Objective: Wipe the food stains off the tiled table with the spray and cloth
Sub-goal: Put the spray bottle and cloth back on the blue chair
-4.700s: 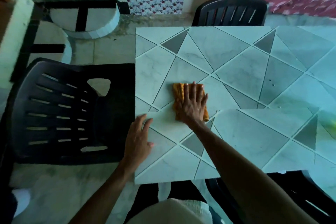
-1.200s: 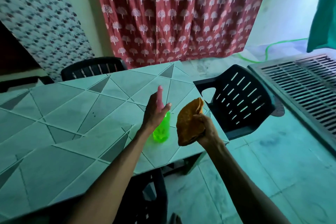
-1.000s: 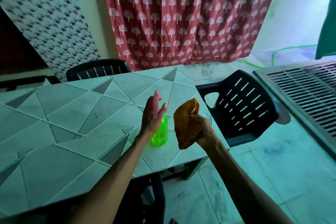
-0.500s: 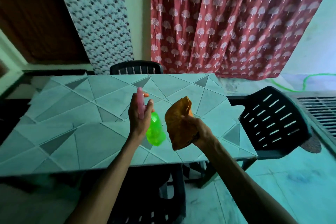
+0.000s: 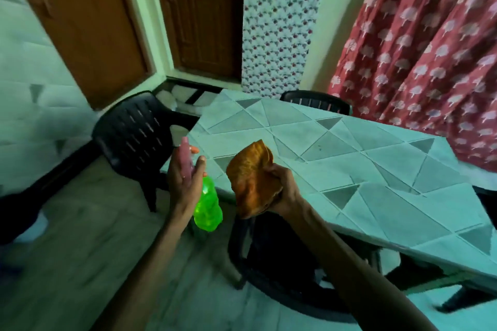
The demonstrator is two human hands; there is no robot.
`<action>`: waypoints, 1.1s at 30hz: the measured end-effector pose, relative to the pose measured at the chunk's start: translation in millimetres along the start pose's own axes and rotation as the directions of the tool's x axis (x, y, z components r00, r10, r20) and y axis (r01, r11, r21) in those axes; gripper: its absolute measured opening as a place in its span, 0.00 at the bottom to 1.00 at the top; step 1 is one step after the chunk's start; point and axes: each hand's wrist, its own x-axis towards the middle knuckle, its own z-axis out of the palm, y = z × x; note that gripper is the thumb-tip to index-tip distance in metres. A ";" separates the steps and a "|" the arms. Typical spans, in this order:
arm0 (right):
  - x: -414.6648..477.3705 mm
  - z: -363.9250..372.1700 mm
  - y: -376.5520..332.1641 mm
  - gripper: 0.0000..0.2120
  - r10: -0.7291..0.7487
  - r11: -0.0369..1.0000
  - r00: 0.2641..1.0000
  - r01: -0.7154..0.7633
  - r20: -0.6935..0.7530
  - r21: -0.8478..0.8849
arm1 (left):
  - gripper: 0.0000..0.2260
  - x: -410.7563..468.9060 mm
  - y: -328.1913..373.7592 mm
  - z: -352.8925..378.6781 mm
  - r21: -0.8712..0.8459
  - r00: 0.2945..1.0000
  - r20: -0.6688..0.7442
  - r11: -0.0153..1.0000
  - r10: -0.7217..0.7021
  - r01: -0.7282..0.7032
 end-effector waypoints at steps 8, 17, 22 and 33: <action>33.3 185.7 88.0 0.19 0.193 0.958 0.958 -0.137 0.212 -0.252 | 0.20 37.1 -48.7 -196.9 -0.049 0.926 -0.347 0.989 -0.147 0.138; 110.8 388.7 196.5 0.15 0.370 0.894 0.842 -0.208 0.392 -0.397 | 0.20 94.4 -138.6 -386.7 0.126 0.844 -0.527 0.974 -0.097 0.191; 151.6 510.8 248.6 0.15 0.463 0.855 0.765 -0.253 0.448 -0.452 | 0.17 136.2 -176.8 -479.9 0.177 0.791 -0.604 0.951 -0.098 0.253; 206.8 739.2 390.1 0.20 0.675 0.679 0.597 -0.273 0.434 -0.682 | 0.17 184.0 -247.6 -670.1 0.298 0.665 -0.745 0.871 -0.044 0.391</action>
